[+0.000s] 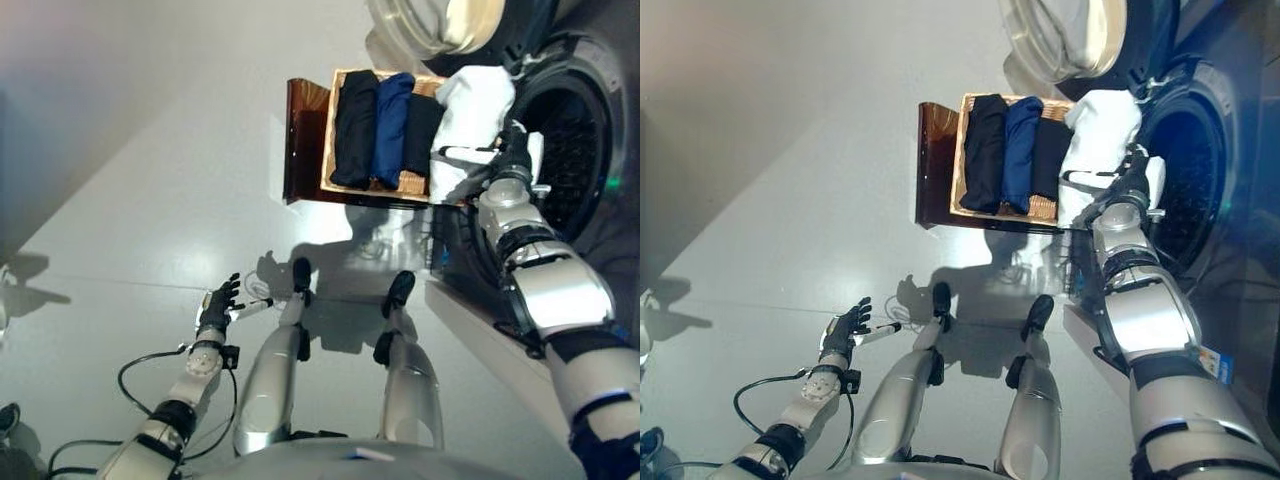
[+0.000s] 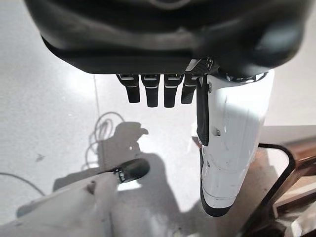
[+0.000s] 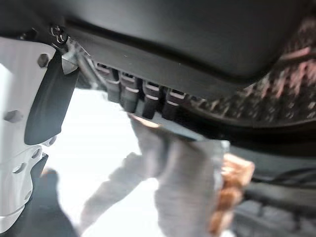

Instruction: Pick up the clothes and place them into the washing machine

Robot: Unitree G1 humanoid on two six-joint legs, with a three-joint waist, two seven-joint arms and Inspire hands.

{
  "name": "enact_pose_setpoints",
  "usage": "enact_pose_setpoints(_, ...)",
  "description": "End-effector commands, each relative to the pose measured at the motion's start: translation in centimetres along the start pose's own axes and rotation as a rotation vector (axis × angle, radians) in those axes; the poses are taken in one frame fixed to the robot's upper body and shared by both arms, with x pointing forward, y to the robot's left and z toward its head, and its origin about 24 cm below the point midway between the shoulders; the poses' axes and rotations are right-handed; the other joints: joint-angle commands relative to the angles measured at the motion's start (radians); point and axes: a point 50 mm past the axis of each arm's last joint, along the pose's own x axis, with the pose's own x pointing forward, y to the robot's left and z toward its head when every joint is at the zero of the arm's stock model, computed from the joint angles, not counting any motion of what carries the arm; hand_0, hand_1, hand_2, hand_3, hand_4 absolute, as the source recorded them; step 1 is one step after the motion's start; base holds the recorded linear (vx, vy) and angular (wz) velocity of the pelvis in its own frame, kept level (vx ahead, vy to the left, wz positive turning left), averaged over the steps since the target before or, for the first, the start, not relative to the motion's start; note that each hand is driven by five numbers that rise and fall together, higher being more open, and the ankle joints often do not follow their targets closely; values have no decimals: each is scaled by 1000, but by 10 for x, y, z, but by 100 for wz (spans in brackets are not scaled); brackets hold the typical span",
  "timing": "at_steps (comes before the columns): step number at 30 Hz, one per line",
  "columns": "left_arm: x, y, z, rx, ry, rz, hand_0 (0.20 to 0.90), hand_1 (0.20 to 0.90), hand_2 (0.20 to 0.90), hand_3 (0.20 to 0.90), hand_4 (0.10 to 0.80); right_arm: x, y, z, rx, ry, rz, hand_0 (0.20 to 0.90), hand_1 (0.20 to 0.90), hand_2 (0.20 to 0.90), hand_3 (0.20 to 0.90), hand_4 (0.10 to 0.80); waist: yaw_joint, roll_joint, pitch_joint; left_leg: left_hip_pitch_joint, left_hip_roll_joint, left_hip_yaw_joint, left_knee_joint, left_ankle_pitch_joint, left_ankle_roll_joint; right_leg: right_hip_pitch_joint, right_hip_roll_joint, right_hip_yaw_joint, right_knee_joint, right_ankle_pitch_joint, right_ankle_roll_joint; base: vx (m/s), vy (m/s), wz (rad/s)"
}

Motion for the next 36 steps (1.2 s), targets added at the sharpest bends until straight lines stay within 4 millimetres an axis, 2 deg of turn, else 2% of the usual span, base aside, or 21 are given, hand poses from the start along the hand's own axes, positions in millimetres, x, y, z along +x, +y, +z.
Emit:
enact_pose_setpoints(1,2,16,15,9,-82,63,900,900,900,900,800,12,-48,58,-68,-189,-177,900,900,900,900,800,6,-11,-13,-59,14,-46,165,-155,-90,-31,-43,14,128,-129,56,100,1,10)
enact_pose_setpoints(6,4,14,23,-22,-114,68,900,900,900,900,800,12,-54,66,-138,-202,-196,900,900,900,900,800,8,-3,-5,-85,11,-50,166,-152,-90,-53,-43,14,135,-134,55,23,-2,5)
enact_pose_setpoints(11,5,12,39,-63,-170,66,900,900,900,900,800,14,-69,75,-197,-226,-236,900,900,900,900,800,17,8,4,-125,7,-63,169,-144,-91,-95,-50,11,161,-145,54,0,-5,2)
enact_pose_setpoints(16,4,12,52,-87,-231,55,900,900,900,900,800,17,-92,81,-256,-214,-286,900,900,900,900,800,38,23,12,-165,1,-80,169,-132,-93,-140,-59,6,201,-163,50,-2,-21,13)
enact_pose_setpoints(17,4,12,53,-88,-231,55,900,900,900,900,800,17,-92,82,-256,-215,-286,900,900,900,900,800,38,24,12,-166,1,-80,170,-132,-93,-141,-60,6,202,-163,50,-17,-24,15)
enact_pose_setpoints(20,1,11,56,-112,-248,40,900,900,900,900,800,19,-112,84,-328,-187,-327,900,900,900,900,800,58,38,12,-196,-4,-91,178,-129,-95,-175,-67,4,229,-176,47,-23,-13,14)
enact_pose_setpoints(23,-2,10,55,-123,-252,27,900,900,900,900,800,19,-122,87,-360,-200,-349,900,900,900,900,800,70,53,14,-216,-8,-101,189,-127,-93,-202,-76,3,255,-183,46,-20,11,15)
enact_pose_setpoints(28,-2,10,50,-126,-232,31,900,900,900,900,800,17,-114,96,-375,-242,-328,900,900,900,900,800,67,58,17,-228,-11,-109,198,-126,-94,-214,-77,8,275,-193,44,-2,0,9)
enact_pose_setpoints(31,1,10,48,-132,-212,50,900,900,900,900,800,15,-96,102,-376,-269,-287,900,900,900,900,800,65,57,20,-236,-15,-114,216,-134,-93,-224,-78,9,301,-203,41,0,0,0)
enact_pose_setpoints(34,2,11,51,-131,-219,58,900,900,900,900,800,15,-93,101,-382,-264,-277,900,900,900,900,800,64,60,19,-247,-22,-119,235,-142,-94,-234,-82,12,329,-217,39,-9,-11,4)
enact_pose_setpoints(36,2,12,56,-142,-240,60,900,900,900,900,800,16,-94,93,-388,-236,-273,900,900,900,900,800,65,68,21,-278,-33,-127,285,-156,-97,-249,-91,15,379,-238,34,-27,-34,16)
